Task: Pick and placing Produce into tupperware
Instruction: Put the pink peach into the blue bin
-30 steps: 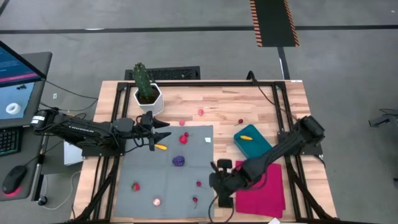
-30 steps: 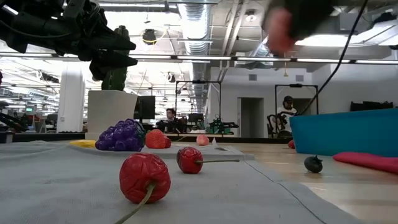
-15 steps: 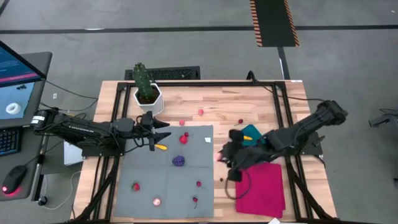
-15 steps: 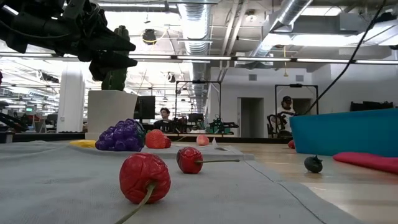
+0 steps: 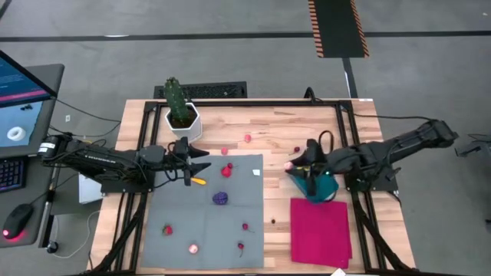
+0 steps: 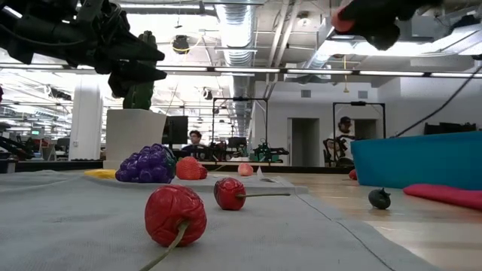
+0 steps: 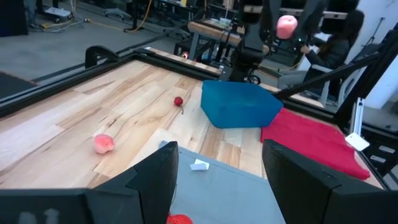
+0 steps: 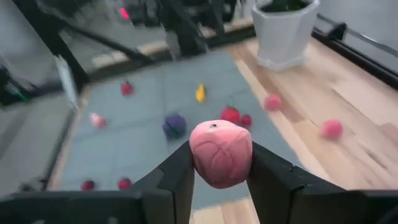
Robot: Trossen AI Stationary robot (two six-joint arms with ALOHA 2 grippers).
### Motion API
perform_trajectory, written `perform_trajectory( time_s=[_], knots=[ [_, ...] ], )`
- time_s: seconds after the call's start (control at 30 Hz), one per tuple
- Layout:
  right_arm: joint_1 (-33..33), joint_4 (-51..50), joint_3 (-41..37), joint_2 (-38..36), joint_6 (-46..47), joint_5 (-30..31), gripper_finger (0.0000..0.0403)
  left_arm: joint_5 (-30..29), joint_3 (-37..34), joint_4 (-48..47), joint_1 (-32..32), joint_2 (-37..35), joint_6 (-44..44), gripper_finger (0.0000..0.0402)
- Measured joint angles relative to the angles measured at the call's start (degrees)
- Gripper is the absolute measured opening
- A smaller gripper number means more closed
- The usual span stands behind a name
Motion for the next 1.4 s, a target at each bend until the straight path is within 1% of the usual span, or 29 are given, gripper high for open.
perform_trajectory(
  time_s=[0.13, 0.27, 0.37, 0.43, 0.6, 0.73, 0.83, 0.93, 1.03, 1.13, 1.2, 1.27, 1.4],
  knots=[
    [-2.86, 5.93, -7.45, -6.72, 3.80, -2.74, 0.0157, -1.40, 0.00, 0.90, 0.00, 0.00, -1.08, 0.0224],
    [-4.87, 6.08, -12.07, -11.57, 10.39, -3.18, 0.0155, -5.80, 0.00, 1.44, 0.00, 0.02, -1.24, 0.0224],
    [-6.78, 6.62, -14.58, -13.85, 19.03, -2.49, 0.0155, -10.19, 0.00, 2.02, 0.00, 0.02, -2.59, 0.0224],
    [-8.10, 7.60, -16.27, -15.05, 24.27, -2.64, 0.0155, -11.87, 0.00, 1.82, 0.02, 0.02, -3.89, 0.0224],
    [-11.37, 7.61, -17.60, -16.29, 35.97, -7.56, 0.0159, -12.00, 0.00, 1.62, 0.02, 0.02, -4.65, 0.0224],
    [-14.47, 8.08, -17.66, -16.57, 44.79, -9.24, 0.0159, -12.00, 0.00, 1.60, 0.02, 0.02, -6.12, 0.0224],
    [-18.33, 8.02, -17.66, -16.55, 48.76, -11.93, 0.0159, -12.00, 0.00, 1.58, 0.02, 0.02, -6.20, 0.0224],
    [-23.54, 7.15, -17.66, -16.55, 51.71, -15.56, 0.0159, -12.00, 0.00, 1.53, 0.02, 0.02, -6.20, 0.0224],
    [-28.98, 6.99, -17.66, -16.53, 52.12, -19.36, 0.0159, -12.00, 0.00, 1.53, 0.02, 0.02, -6.20, 0.0224],
    [-32.96, 7.64, -17.66, -16.53, 48.91, -23.77, 0.0159, -12.00, 0.00, 1.53, 0.02, 0.02, -6.17, 0.0224],
    [-34.48, 9.79, -17.66, -16.53, 44.29, -27.59, 0.0159, -12.02, 0.00, 1.53, 0.02, 0.02, -6.16, 0.0224],
    [-35.12, 10.59, -17.26, -16.53, 39.60, -30.05, 0.0158, -12.83, 0.00, 1.51, 0.02, 0.02, -6.10, 0.0224],
    [-34.73, 8.70, -15.60, -16.55, 27.26, -31.59, 0.0150, -14.07, 0.00, 1.20, 0.02, 0.02, -5.14, 0.0224]
  ],
)
